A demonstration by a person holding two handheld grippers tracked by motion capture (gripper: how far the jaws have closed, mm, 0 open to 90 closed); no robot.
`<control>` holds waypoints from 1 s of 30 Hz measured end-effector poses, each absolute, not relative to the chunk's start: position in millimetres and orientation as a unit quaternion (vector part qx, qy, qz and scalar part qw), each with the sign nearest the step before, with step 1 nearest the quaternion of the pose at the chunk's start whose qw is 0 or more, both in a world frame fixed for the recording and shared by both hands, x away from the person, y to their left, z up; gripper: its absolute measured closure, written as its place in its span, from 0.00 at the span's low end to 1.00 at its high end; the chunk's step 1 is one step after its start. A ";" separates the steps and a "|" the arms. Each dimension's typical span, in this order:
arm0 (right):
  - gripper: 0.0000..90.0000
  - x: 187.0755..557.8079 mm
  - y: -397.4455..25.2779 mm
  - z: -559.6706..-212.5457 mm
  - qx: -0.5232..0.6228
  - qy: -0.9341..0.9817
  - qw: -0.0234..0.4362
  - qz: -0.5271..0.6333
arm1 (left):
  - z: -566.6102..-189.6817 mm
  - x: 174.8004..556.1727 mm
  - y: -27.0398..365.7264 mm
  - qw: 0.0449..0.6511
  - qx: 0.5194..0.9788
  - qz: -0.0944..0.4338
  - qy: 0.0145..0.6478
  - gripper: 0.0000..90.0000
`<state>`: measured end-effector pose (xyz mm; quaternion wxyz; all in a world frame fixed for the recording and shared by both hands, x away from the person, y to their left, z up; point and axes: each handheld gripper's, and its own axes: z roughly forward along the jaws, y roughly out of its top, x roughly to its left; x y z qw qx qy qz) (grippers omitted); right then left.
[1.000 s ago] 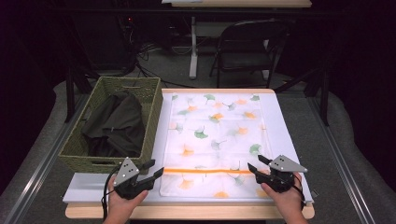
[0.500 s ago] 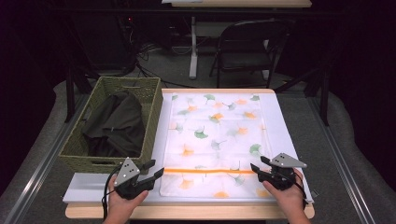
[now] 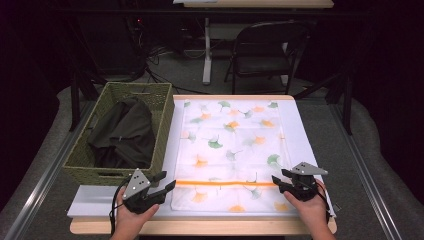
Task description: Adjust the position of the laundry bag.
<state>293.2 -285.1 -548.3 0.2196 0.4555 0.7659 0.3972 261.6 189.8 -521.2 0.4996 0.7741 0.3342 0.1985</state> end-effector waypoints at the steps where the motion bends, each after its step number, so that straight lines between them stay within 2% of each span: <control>1: 0.57 293.6 -286.2 -548.5 0.459 0.765 0.219 0.394 | -521.1 261.6 189.9 0.499 0.775 0.198 0.334 0.58; 14: 0.61 300.0 -302.6 -552.5 0.499 0.751 0.212 0.376 | -521.6 261.5 188.8 0.498 0.776 0.197 0.334 0.58; 30: 0.61 305.4 -318.1 -557.6 0.534 0.731 0.218 0.365 | -522.2 262.0 188.2 0.497 0.777 0.198 0.331 0.58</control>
